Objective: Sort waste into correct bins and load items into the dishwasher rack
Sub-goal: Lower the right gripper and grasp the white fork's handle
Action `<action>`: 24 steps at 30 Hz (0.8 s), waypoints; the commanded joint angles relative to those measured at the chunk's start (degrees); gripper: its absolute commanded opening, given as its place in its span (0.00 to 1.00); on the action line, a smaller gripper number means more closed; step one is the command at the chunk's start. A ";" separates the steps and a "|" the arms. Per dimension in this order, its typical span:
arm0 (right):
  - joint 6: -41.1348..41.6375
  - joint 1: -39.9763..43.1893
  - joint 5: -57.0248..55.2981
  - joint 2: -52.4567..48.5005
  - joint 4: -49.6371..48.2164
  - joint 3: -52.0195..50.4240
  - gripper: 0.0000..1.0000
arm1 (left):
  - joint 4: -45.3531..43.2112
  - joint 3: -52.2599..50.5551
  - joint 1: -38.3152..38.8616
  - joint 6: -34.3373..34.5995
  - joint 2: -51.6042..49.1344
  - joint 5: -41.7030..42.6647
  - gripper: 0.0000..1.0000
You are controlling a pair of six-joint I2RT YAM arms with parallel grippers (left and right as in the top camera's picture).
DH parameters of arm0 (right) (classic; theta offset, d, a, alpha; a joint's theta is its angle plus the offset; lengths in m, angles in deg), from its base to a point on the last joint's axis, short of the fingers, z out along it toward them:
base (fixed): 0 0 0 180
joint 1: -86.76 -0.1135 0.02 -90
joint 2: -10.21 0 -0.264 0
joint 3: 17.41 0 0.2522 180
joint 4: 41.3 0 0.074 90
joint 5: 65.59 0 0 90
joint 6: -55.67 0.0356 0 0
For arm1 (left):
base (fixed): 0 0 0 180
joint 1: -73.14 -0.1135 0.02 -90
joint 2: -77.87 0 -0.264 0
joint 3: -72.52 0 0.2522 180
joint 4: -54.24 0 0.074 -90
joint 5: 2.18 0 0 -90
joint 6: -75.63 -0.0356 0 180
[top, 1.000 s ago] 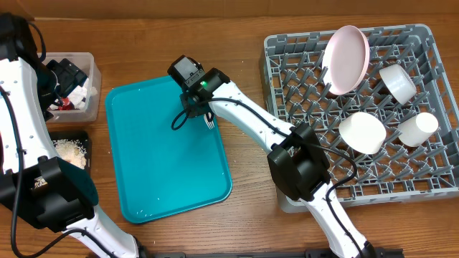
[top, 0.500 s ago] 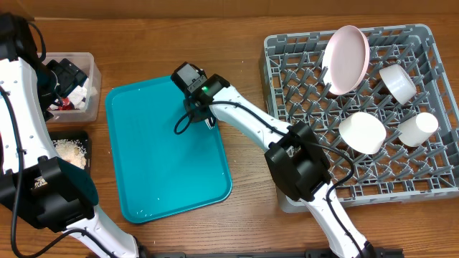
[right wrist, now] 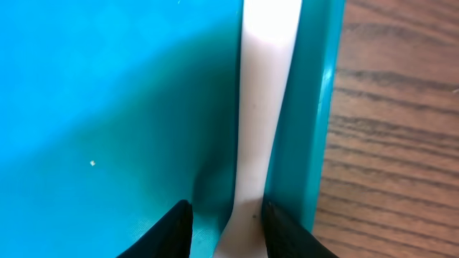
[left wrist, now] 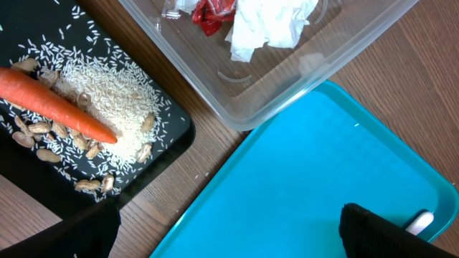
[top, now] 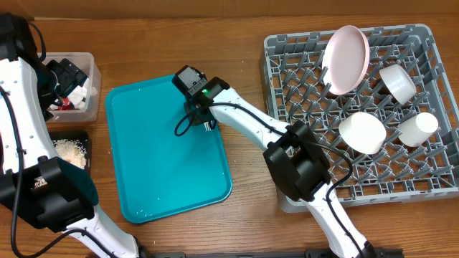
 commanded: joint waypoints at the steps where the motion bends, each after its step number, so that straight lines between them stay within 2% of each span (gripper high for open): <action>1: 0.57 0.17 1.79 2.43 0.48 -0.83 0.36 | 0.15 0.83 0.02 0.98 1.20 0.26 1.00; 6: 0.55 0.17 1.73 2.43 2.51 -0.83 0.37 | 0.15 0.83 0.02 0.98 1.20 0.26 1.00; 10: 0.55 0.17 1.75 2.43 3.52 -0.83 0.50 | 0.15 0.83 0.02 0.98 1.20 0.26 1.00; 12: 0.55 0.17 1.77 2.43 3.69 -0.83 0.52 | 0.15 0.83 0.02 0.98 1.20 0.26 1.00; 19: 2.29 -0.33 1.81 2.01 4.87 -2.27 0.52 | 0.15 0.83 0.02 0.98 1.20 0.26 1.00; 24: 2.73 -0.33 3.37 2.01 5.97 -2.40 0.42 | 0.17 0.83 0.02 0.98 1.20 0.26 1.00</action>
